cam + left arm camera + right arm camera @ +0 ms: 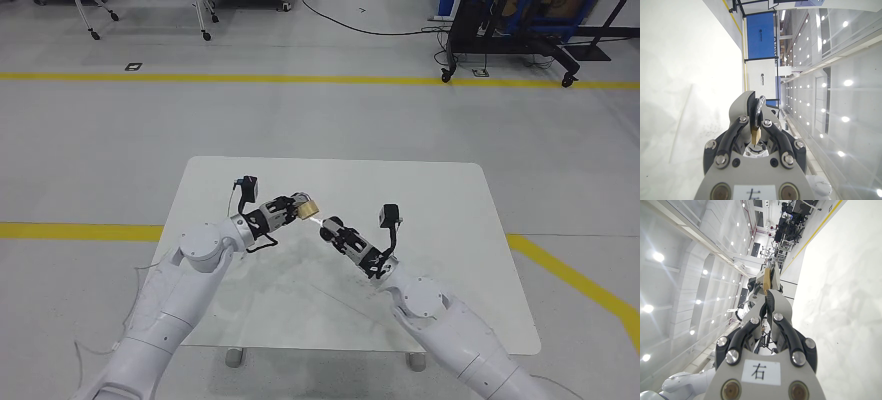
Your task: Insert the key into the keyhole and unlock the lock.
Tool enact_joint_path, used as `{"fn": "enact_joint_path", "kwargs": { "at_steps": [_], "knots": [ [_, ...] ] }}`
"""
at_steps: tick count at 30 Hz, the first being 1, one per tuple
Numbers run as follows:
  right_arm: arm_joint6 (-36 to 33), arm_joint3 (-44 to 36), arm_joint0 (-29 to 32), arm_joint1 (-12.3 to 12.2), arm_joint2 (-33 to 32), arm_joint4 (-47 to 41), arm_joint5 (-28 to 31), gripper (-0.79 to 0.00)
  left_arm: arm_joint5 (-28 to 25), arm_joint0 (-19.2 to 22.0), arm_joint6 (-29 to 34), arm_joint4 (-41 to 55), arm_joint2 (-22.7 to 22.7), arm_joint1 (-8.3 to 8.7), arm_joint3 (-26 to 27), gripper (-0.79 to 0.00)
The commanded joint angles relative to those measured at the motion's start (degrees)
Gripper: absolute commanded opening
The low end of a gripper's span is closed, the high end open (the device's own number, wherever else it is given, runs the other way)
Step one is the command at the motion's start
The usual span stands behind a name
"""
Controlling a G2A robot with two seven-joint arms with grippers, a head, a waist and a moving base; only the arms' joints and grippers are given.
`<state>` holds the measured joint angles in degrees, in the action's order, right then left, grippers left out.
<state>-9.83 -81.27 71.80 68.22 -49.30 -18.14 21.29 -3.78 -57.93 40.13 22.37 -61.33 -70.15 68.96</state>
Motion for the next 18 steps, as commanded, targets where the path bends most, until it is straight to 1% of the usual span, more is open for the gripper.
{"fn": "enact_joint_path", "kwargs": {
  "at_steps": [1, 18],
  "knots": [
    [-0.27, 0.15, -0.16, 0.23, 0.02, -0.17, -0.27, -0.785, 0.18, -0.05, 0.32, -0.14, -0.04, 0.00, 0.03, -0.785],
    [-0.97, 0.33, -0.14, 2.01, 0.85, 2.50, -1.64, -0.785, 0.43, 0.27, 0.63, -0.65, -0.27, -0.29, -0.34, -0.785]
  ]
}}
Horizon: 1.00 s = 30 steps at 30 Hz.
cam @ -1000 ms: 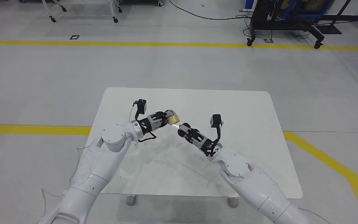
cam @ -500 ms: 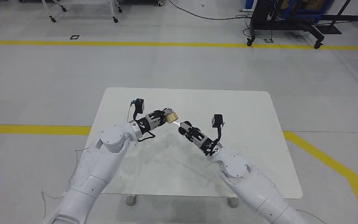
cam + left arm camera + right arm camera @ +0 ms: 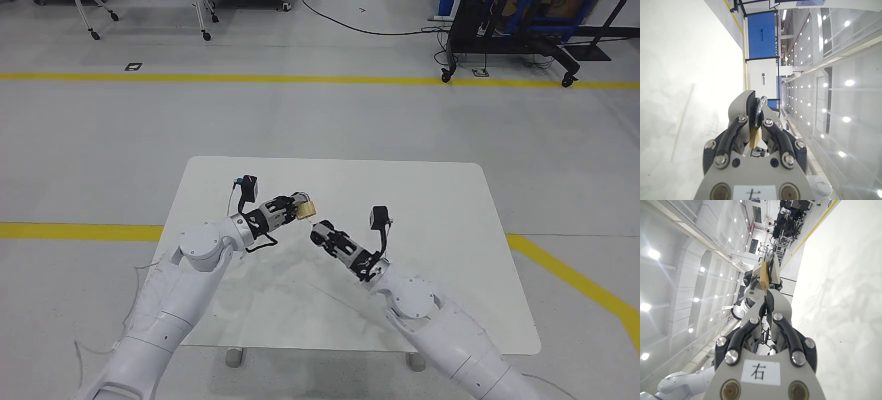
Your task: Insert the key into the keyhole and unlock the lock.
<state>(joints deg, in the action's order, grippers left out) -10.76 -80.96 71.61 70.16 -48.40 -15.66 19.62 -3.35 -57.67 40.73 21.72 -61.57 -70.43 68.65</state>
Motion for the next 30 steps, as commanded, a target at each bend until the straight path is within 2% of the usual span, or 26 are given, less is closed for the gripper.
{"fn": "enact_joint_path", "kwargs": {
  "at_steps": [1, 30],
  "knots": [
    [-0.08, 0.05, 0.08, 0.14, -0.13, 0.08, 0.04, -0.785, 0.00, 0.02, 0.06, -0.02, -0.06, -0.02, -0.05, -0.785],
    [3.00, -0.41, 1.95, 1.94, -2.47, 5.33, 0.91, -0.785, -0.33, 0.23, 1.66, 0.62, -0.47, -0.49, -0.90, -0.785]
  ]
}}
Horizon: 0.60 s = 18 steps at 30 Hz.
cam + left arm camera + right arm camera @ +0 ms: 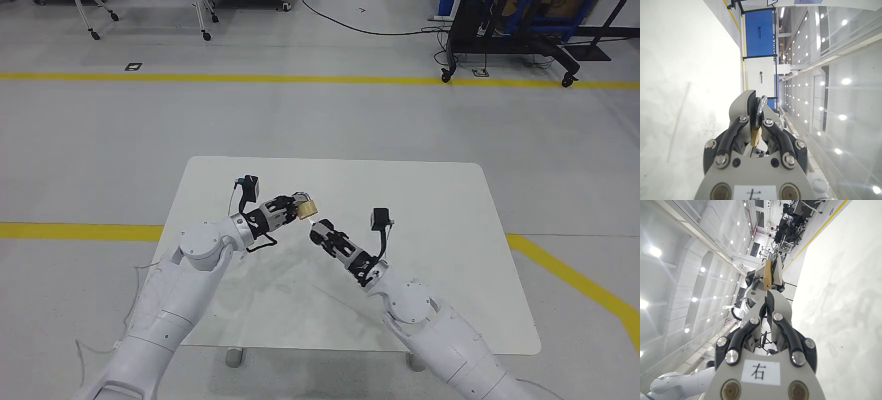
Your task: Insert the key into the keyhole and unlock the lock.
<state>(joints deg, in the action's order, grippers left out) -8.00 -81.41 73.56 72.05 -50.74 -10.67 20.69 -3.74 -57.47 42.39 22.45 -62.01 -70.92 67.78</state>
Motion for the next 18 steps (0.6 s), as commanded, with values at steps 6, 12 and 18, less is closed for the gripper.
{"fn": "enact_joint_path", "kwargs": {
  "at_steps": [6, 12, 18],
  "knots": [
    [2.50, 0.06, -0.16, 0.35, -0.37, 5.60, -0.26, -0.785, 0.91, 0.36, 1.83, 1.91, 0.09, -0.23, -0.63, -0.785],
    [8.82, -0.13, -0.02, 0.93, 0.15, 13.96, -1.96, -0.785, 1.43, 0.91, 1.74, 1.96, 0.44, -0.45, -1.43, -0.785],
    [11.86, -0.10, 0.40, 1.51, 0.25, 16.50, -1.86, -0.785, 2.34, 1.39, 0.85, 3.39, 0.25, -0.72, -2.42, -0.785]
  ]
}}
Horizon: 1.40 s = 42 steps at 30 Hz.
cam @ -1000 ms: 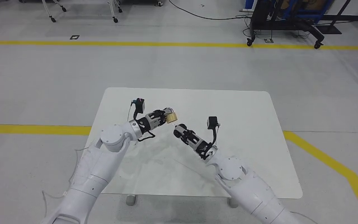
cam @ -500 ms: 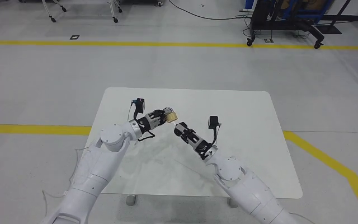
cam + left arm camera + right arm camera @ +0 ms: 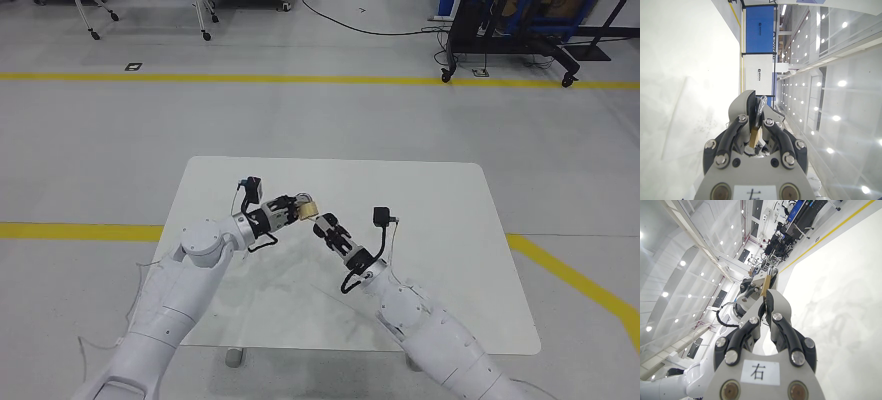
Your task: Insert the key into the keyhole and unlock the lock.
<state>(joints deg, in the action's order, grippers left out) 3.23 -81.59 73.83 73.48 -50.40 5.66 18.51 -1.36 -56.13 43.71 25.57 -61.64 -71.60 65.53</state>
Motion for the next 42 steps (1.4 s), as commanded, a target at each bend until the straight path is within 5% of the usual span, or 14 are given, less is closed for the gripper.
{"fn": "enact_joint_path", "kwargs": {
  "at_steps": [1, 42],
  "knots": [
    [1.20, 0.06, 0.36, 0.19, -0.15, -0.06, 0.78, -0.785, -0.06, 0.02, -0.90, 0.60, -0.31, -0.07, -0.33, -0.785],
    [3.95, 2.60, 0.49, 4.11, -0.10, 1.85, 2.32, -0.785, -0.64, -1.65, -3.12, -2.32, -0.50, -0.52, 2.07, -0.785]
  ]
}}
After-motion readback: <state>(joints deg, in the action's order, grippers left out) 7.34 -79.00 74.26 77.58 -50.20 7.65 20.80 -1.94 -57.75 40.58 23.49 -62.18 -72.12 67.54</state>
